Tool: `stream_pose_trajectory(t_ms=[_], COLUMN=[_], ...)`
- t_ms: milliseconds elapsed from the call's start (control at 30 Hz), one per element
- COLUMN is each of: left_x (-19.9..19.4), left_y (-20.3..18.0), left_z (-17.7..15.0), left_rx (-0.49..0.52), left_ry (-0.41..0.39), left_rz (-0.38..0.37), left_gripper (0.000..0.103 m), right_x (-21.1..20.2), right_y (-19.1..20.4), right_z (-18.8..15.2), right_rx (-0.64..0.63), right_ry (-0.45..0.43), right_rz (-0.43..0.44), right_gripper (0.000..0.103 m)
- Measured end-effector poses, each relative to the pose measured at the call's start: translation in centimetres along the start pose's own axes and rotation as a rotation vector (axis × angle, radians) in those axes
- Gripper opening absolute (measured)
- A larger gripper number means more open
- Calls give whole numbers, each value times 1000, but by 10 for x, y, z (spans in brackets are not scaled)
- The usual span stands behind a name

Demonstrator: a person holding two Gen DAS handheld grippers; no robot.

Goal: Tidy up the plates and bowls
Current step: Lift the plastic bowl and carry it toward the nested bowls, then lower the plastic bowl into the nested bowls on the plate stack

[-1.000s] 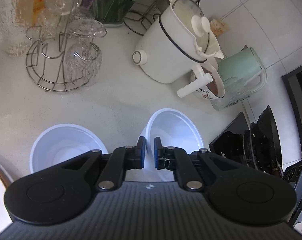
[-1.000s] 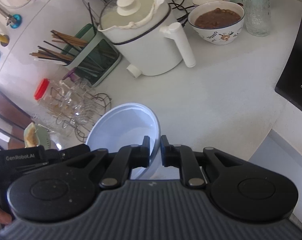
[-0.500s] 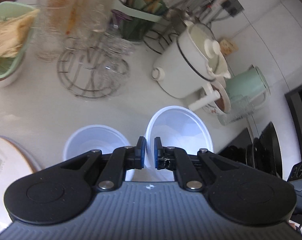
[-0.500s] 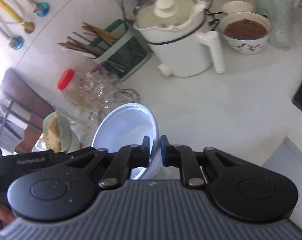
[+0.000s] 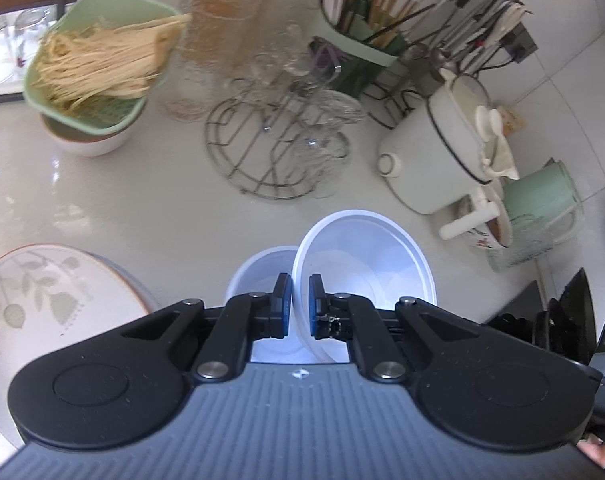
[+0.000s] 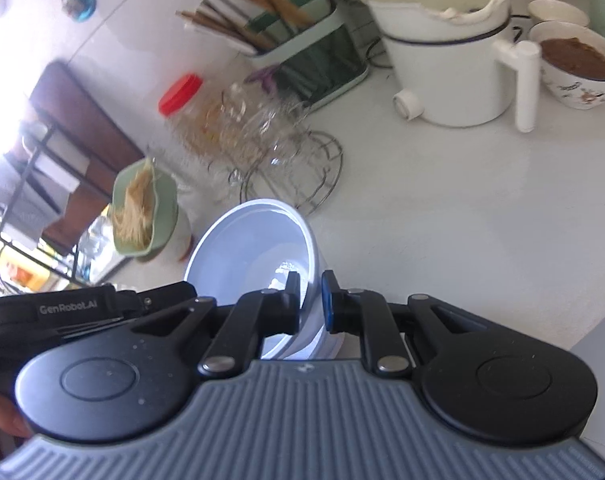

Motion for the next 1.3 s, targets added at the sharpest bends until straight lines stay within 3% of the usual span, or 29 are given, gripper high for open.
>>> stream_pose_trajectory(t_ms=[367,500,633,700,1200,1300], left_x=[10,18,21,22,34,32], left_y=[33,35,39,41,35,30], left_z=[-18,-25,-32,-33,-48,-49], left_rx=[-46,-41,-46,-55,-79,-74], left_ry=[39,58,74,80,131,132], left_rz=[69,59,69,74,56,47], left_gripper=[10,46,47,47,47,47], right_x=[26,24,25,32,82,82], right_y=[9,13,7,2,-23,-26], right_z=[-26,-21,-14,-14,-61,-65], right_rx=[-84,-122,-132,-115,70,112], right_ry=[118,129,105,115,279,287], right_rz=[-3,14,-5,-11,-3,1], right_gripper=[15,15,38,41,39,31])
Point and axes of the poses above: each gripper's, at about its wrist camera, not at the fingertips, and x roughly the way its jaws point, y to its left, z to its top, the point moved 9 cm from there along x, roughly the way its jaws point, and after that the axes turned 15 degrees about -y, right-handed, at the moved point
